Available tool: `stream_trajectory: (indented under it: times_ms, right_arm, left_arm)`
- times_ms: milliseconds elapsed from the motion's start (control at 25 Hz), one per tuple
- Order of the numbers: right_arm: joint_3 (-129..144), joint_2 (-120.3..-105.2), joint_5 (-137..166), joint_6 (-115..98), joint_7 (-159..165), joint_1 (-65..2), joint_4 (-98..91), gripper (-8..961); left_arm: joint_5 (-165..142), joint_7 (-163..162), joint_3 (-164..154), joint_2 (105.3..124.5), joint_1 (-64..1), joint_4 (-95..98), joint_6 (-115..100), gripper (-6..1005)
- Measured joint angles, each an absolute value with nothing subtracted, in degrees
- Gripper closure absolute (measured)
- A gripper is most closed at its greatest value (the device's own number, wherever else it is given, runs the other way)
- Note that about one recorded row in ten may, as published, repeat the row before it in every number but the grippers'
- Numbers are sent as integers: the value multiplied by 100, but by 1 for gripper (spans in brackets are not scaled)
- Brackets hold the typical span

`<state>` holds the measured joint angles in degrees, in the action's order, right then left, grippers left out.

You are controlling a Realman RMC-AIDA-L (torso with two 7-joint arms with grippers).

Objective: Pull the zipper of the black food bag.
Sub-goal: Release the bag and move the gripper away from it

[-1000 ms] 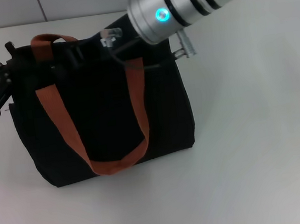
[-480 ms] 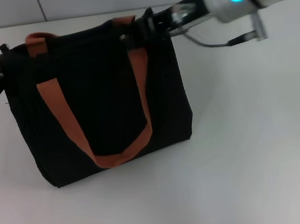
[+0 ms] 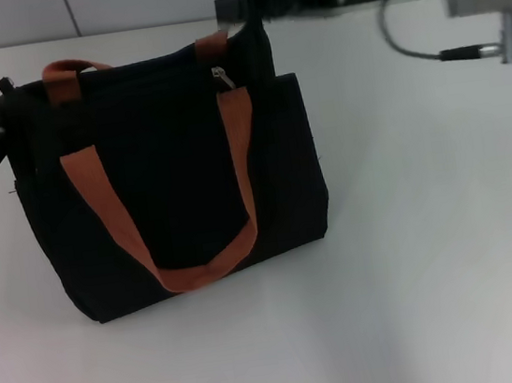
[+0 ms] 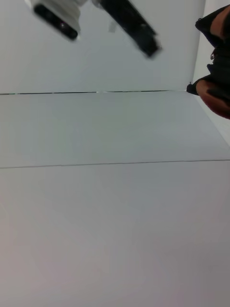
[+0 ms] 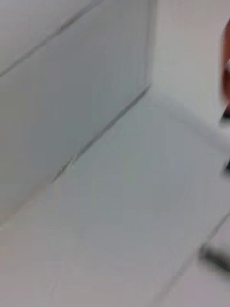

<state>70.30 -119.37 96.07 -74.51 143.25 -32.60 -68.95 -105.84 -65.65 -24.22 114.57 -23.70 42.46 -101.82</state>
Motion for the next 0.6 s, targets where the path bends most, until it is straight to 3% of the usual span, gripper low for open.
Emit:
stream_trajectory:
  times_ms: [200,400,600]
  right_arm:
    - [6040,-11868,7387,-9567,10498,-3088,-4801,851]
    - [5747,-11720,7773,-10979,8161,-3012,-3675,677]
    - [5754,-11744,8957,-11218,6930,-2768,-3529,448]
  left_arm:
    - [-10580,-6751,-2419,11456,-2340,4012,-10175,959]
    - [-10637,-6775,-2450,11423,-2282,3941,-10112,967]
    - [-10752,-7042,-2513,11390,-2274,3938,-10095,933]
